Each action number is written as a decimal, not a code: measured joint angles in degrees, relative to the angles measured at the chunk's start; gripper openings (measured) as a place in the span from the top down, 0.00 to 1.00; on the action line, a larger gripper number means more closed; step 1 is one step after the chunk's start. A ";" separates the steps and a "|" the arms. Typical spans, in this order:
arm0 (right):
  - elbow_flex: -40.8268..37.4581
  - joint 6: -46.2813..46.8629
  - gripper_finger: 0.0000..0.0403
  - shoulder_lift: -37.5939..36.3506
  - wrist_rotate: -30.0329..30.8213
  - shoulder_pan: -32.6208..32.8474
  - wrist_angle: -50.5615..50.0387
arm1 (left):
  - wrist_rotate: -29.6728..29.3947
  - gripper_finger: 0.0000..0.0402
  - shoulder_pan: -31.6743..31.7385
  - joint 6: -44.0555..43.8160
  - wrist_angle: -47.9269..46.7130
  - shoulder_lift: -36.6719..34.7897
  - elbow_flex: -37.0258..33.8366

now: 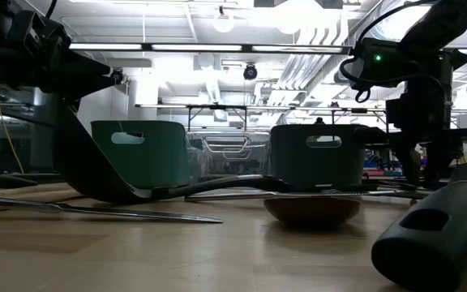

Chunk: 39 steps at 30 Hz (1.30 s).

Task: Pick & Place Kitchen Items
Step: Put the silver table knife into the blue bin

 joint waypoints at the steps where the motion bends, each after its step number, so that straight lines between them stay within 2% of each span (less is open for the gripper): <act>1: 0.00 0.24 0.92 -0.02 0.04 0.00 -0.13 | 0.00 0.63 0.02 0.00 0.00 0.00 0.00; 10: 1.89 1.29 0.92 -3.34 1.14 0.02 -3.95 | -0.02 0.63 0.00 0.00 0.00 -0.02 0.00; 16: 5.13 6.01 0.92 -6.50 -0.30 0.07 -5.43 | -0.02 0.63 0.02 0.00 0.00 0.00 0.00; 24: 10.67 15.28 0.92 -10.77 -5.19 0.07 -5.76 | -0.02 0.63 0.00 0.00 0.00 0.00 0.00; 30: 12.88 18.28 0.92 -14.23 -5.32 0.07 -5.58 | -0.02 0.63 0.00 0.01 0.00 -0.01 0.00; 34: 13.71 20.48 0.92 -17.11 -6.95 -0.55 -3.32 | 0.00 0.63 0.00 0.00 0.00 -0.02 0.00; 39: 14.03 28.86 0.92 -21.18 -8.63 -3.16 4.04 | -0.02 0.63 0.01 0.00 0.00 -0.01 0.00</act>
